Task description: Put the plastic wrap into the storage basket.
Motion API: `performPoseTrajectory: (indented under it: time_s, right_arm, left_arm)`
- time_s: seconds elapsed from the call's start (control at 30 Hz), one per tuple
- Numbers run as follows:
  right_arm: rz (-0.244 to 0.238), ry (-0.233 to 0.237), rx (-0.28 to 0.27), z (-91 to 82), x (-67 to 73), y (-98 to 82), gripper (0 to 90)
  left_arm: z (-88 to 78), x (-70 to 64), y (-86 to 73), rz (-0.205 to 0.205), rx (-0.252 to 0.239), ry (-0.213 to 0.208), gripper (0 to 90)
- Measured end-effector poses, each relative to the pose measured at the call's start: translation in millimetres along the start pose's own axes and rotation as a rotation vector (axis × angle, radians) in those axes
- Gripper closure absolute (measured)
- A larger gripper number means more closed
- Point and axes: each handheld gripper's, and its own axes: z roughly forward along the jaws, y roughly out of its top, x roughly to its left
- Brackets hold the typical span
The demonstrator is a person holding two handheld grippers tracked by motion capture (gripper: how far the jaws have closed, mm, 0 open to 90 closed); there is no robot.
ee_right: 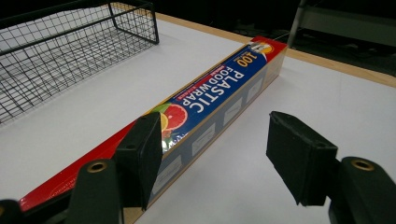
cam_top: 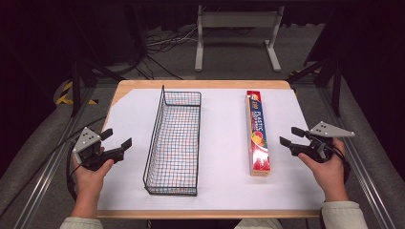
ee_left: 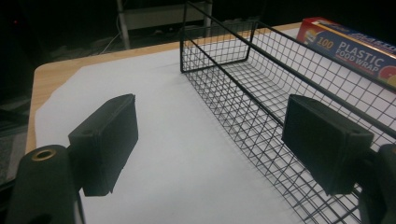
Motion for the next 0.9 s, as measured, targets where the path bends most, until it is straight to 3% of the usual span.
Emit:
performPoseTrajectory:
  time_s: [0.23,0.33,0.53,0.6,0.73,0.77,0.9]
  right_arm:
    - [0.038,0.011,0.016,-1.9,2.4,1.1,35.7]
    - [0.033,0.029,0.033,-0.5,6.7,3.4,39.6]
    - [0.036,0.036,0.041,2.3,12.9,9.1,37.7]
    - [0.064,0.046,0.054,7.6,17.7,16.4,36.0]
    - [0.053,0.053,0.064,13.6,21.1,23.7,35.4]
    - [0.078,0.075,0.056,17.4,21.5,28.8,34.0]
    - [0.071,0.063,0.06,22.7,23.4,36.4,34.0]
  left_arm:
    - [-0.8,-0.3,1.0,-0.013,0.002,-0.01,18.8]
    - [-1.2,-1.1,1.1,-0.009,0.002,-0.009,18.8]
    - [-2.8,-2.3,2.9,0.001,0.008,-0.006,18.8]
    - [-3.4,-3.4,3.9,0.001,0.008,-0.013,18.6]
    - [-3.4,-4.5,4.8,0.01,0.012,-0.013,18.6]
    - [-3.5,-4.7,5.1,0.01,0.011,-0.014,18.6]
    - [-4.0,-4.7,5.4,0.007,0.013,-0.014,18.6]
